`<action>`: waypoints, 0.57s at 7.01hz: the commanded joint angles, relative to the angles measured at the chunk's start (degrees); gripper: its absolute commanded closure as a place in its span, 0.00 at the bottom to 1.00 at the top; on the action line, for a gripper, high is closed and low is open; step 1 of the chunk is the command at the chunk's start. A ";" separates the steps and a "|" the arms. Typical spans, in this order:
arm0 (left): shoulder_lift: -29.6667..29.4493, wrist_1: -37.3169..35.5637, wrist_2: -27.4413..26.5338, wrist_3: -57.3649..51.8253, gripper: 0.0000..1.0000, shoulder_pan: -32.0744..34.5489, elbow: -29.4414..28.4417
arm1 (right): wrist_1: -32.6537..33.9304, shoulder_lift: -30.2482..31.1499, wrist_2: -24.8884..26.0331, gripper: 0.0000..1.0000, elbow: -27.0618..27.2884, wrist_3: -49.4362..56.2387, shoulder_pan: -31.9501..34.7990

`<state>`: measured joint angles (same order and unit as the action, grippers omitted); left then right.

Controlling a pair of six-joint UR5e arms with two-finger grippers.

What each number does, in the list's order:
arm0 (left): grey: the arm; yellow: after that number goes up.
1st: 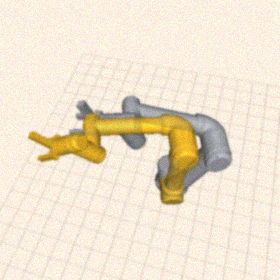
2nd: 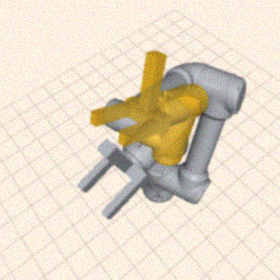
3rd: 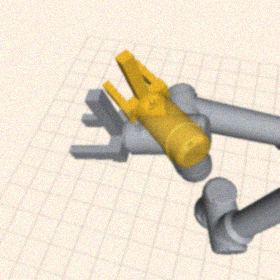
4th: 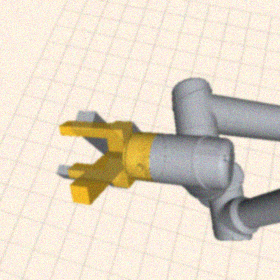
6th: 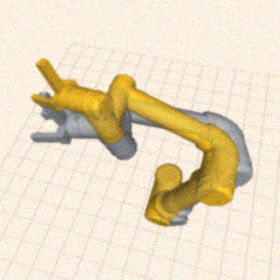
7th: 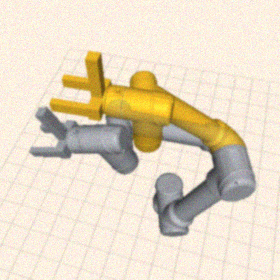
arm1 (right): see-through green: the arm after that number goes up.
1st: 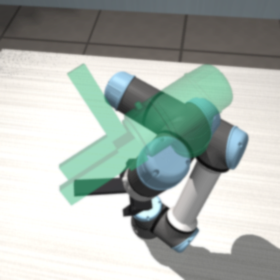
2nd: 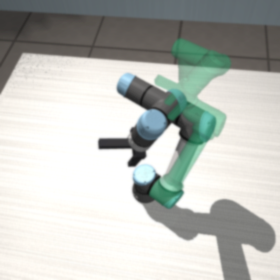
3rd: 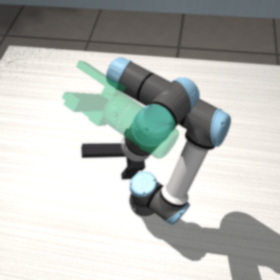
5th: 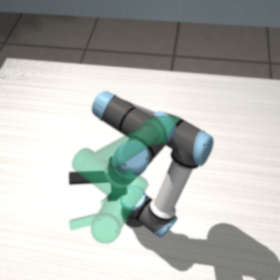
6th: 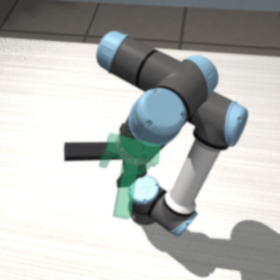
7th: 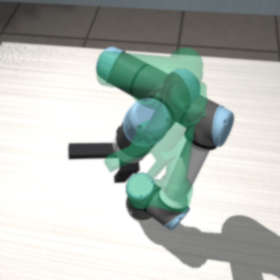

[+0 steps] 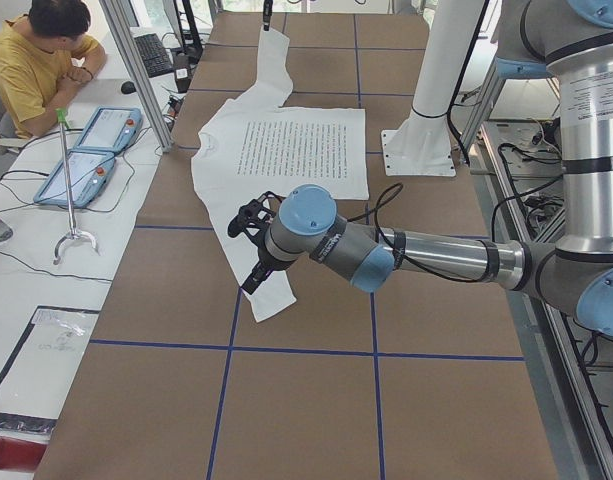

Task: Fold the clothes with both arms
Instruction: 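Grasp the sleeve nearest the right gripper and fold it across the shirt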

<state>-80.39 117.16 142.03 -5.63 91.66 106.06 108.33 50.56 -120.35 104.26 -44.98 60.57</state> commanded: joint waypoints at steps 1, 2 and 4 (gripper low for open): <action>0.06 0.00 0.00 0.00 0.00 0.01 -0.32 | -5.80 -14.73 4.31 1.00 -12.08 -12.35 -7.80; 0.06 0.00 0.00 -0.08 0.00 0.01 -0.50 | -7.76 -22.71 7.55 1.00 -20.59 -16.67 -10.80; 0.14 0.00 0.00 -0.08 0.00 0.01 -0.67 | -14.94 -32.51 12.73 1.00 -33.36 -24.15 -17.21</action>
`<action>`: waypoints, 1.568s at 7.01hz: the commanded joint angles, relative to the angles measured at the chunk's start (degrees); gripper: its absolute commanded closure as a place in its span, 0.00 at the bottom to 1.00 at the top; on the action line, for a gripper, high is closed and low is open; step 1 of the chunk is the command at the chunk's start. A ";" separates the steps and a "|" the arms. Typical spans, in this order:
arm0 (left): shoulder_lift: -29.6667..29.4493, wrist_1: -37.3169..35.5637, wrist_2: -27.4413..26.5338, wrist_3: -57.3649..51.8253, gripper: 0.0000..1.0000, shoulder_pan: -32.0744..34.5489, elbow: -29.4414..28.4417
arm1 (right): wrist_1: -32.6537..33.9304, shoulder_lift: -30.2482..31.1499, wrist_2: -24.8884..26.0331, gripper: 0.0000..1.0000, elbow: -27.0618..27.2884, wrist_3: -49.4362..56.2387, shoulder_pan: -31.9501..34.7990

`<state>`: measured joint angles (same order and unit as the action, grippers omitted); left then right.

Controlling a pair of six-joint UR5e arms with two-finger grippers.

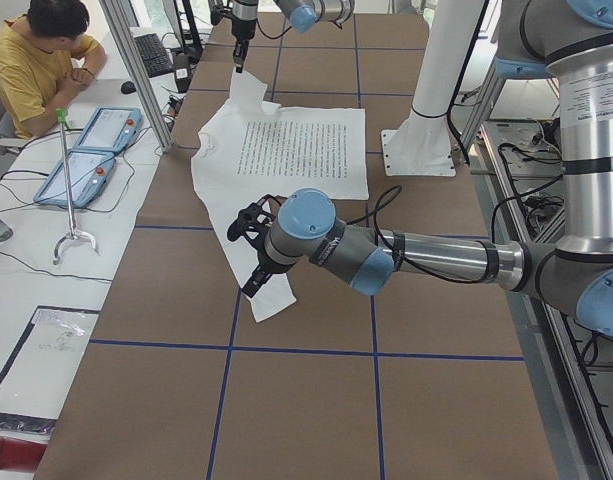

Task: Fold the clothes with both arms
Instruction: 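Grasp the sleeve nearest the right gripper and fold it across the shirt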

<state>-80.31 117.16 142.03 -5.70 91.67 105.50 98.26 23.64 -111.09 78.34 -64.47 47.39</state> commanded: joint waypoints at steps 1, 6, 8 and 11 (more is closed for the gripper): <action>0.41 0.00 -0.09 -0.01 0.00 0.00 -0.21 | -9.27 -6.40 6.91 1.00 -11.33 -8.62 -7.19; 0.42 0.00 -0.09 -0.01 0.00 0.00 -1.18 | -17.49 -14.22 17.05 0.00 -26.46 -11.38 -12.32; 0.16 -0.09 -0.09 0.25 0.00 -0.09 -1.70 | -17.41 -14.41 16.96 0.00 -26.49 -11.21 -11.89; -1.34 3.57 -0.09 0.86 0.00 -0.18 -0.57 | -14.00 -7.34 5.74 0.00 -20.29 -3.18 -3.56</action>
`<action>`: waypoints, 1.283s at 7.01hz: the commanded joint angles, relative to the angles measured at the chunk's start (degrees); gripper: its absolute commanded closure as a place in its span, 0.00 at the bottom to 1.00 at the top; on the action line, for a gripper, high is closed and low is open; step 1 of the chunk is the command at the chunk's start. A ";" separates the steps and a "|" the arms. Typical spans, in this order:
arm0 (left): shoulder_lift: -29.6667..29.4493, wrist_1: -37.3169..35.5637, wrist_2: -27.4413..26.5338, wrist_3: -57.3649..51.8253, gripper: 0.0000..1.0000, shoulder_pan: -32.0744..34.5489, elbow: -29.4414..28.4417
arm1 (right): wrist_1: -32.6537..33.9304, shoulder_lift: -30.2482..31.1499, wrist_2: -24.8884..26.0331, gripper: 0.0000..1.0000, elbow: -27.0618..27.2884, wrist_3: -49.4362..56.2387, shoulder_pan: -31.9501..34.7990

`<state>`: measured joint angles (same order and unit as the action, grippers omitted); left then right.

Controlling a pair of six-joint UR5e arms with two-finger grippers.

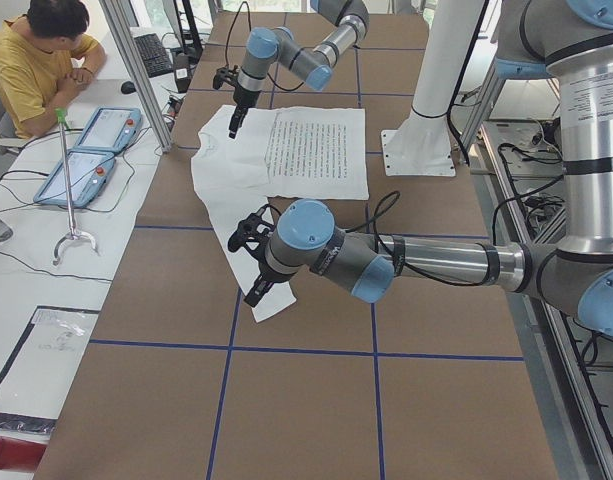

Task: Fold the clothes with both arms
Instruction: 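Grasp the sleeve nearest the right gripper and fold it across the shirt, then release the folded sleeve and raise the right gripper away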

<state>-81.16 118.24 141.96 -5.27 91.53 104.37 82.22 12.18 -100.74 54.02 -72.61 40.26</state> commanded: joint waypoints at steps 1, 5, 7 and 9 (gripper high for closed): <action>-0.49 7.66 -0.11 1.22 0.00 -0.30 -0.13 | 3.81 8.87 -7.86 0.00 8.78 10.85 6.46; 0.74 8.94 -2.99 4.57 0.00 -4.95 -2.59 | 3.83 36.89 -24.73 0.00 30.93 36.84 22.80; 1.53 10.68 -8.35 7.71 0.00 -9.34 -2.85 | 3.39 50.33 -32.29 0.00 38.05 50.39 31.07; 2.59 22.05 -12.74 17.24 0.00 -20.20 -7.05 | 3.21 64.31 -34.26 0.00 46.31 57.66 35.30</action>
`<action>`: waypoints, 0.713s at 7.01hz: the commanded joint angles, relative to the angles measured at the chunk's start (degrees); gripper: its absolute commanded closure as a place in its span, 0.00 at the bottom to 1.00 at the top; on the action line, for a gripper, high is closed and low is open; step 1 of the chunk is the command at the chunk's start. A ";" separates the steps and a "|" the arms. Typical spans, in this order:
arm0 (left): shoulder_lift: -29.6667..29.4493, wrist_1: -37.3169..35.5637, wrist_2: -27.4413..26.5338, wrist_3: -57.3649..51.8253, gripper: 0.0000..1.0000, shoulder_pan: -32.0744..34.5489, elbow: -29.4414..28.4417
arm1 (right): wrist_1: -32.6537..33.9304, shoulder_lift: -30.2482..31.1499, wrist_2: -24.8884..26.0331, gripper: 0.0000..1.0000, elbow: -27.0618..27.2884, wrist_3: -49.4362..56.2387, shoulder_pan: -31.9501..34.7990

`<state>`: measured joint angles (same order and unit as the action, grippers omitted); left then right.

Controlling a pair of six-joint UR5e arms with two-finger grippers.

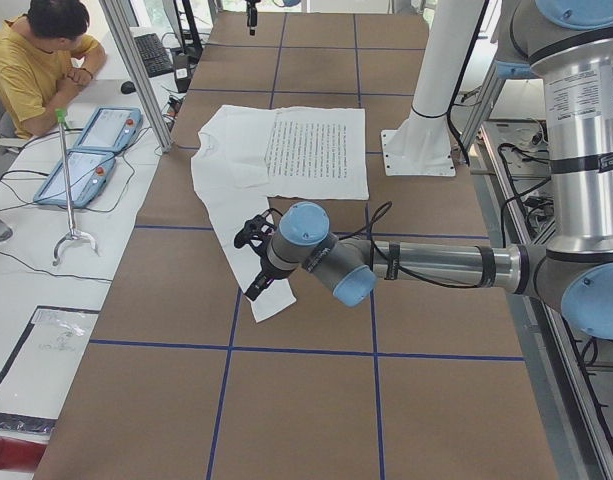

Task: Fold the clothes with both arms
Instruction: 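Release the folded sleeve and raise the right gripper away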

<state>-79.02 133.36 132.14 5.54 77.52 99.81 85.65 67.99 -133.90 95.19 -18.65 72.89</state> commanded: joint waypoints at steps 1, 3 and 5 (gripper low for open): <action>0.45 15.53 -8.07 12.15 0.00 -12.24 -7.13 | -0.48 14.04 -0.41 0.00 9.44 4.23 3.56; -0.17 21.06 -12.05 12.92 0.00 -18.60 -12.26 | -0.57 16.64 0.04 0.00 12.38 4.23 3.83; -0.52 21.24 -13.57 13.00 0.00 -22.57 -12.63 | -0.57 16.65 1.88 0.00 12.21 3.62 3.83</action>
<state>-79.30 154.22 119.51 18.41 57.60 87.69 85.09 84.42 -132.96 107.30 -14.77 76.68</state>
